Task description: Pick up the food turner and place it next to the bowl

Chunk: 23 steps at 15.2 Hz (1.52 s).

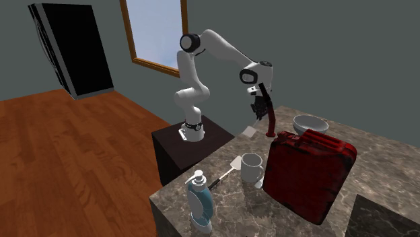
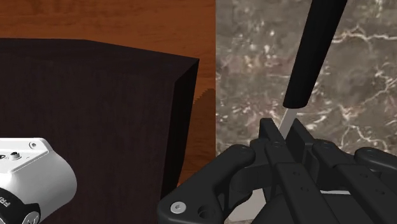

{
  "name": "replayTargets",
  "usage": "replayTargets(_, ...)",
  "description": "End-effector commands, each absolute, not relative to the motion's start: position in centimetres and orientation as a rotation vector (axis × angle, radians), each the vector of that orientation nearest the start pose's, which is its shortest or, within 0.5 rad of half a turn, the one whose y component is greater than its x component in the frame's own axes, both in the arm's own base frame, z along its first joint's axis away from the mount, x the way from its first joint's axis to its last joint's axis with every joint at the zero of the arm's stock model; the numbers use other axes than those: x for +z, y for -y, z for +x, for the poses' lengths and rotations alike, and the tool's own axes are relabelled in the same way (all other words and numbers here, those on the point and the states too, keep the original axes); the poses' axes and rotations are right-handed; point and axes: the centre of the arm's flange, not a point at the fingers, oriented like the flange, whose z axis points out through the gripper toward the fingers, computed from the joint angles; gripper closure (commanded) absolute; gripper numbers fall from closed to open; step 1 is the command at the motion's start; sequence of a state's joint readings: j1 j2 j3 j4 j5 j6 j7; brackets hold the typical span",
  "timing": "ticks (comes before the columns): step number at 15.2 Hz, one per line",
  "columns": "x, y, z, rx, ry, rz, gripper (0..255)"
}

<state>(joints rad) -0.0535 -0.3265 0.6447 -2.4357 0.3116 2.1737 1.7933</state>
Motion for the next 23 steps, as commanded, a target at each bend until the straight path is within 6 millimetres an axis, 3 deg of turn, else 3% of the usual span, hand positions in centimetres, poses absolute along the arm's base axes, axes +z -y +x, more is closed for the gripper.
replayTargets(1, 39.1, -26.3, 36.6, 0.079, -1.999, -2.367, 255)
replayTargets(9, 35.1, -26.3, 36.6, 0.079, -1.999, -2.367, 255)
replayTargets(16, 35.1, -26.3, 36.6, 0.079, -1.999, -2.367, 255)
replayTargets(17, 35.1, -26.3, 36.6, 0.079, -1.999, -2.367, 0)
replayTargets(22, 35.1, -26.3, 36.6, 0.079, -1.999, -2.367, 0)
replayTargets(23, 36.4, -26.2, 36.6, 0.079, -1.999, -2.367, 0)
